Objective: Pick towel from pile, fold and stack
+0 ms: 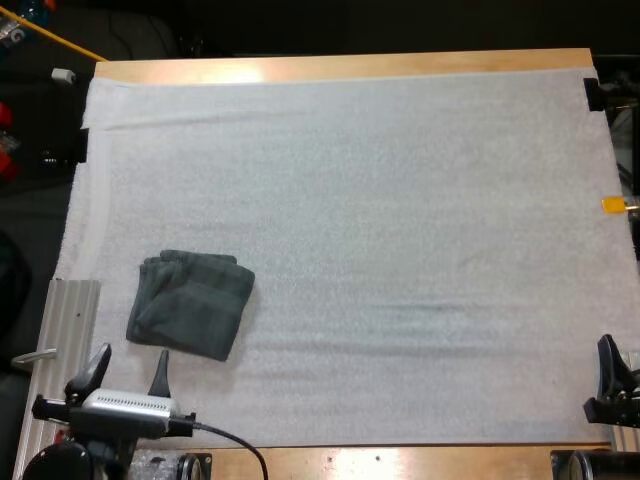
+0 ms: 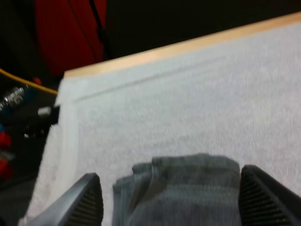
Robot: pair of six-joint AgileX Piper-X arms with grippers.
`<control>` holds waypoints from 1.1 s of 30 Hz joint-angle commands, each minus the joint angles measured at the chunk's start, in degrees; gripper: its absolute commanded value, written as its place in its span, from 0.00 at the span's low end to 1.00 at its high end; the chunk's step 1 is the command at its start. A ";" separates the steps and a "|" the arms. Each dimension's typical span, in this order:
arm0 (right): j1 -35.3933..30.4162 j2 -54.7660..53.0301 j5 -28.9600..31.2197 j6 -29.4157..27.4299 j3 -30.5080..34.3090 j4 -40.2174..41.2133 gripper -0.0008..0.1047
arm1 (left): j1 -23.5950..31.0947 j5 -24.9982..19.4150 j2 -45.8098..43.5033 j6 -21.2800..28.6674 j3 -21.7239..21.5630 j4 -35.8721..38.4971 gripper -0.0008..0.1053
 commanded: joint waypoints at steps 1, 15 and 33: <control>-0.15 -2.11 0.22 -0.07 -0.13 -0.45 0.67 | -0.13 0.38 -7.52 -0.01 0.53 -1.05 0.57; -0.15 -2.11 0.22 -0.07 -0.13 -0.39 0.67 | -0.13 0.38 -7.35 -0.01 7.52 -4.01 0.57; -0.15 -2.00 0.22 -0.07 7.06 -0.41 0.67 | -0.13 0.38 -7.35 -0.01 7.52 -4.00 0.57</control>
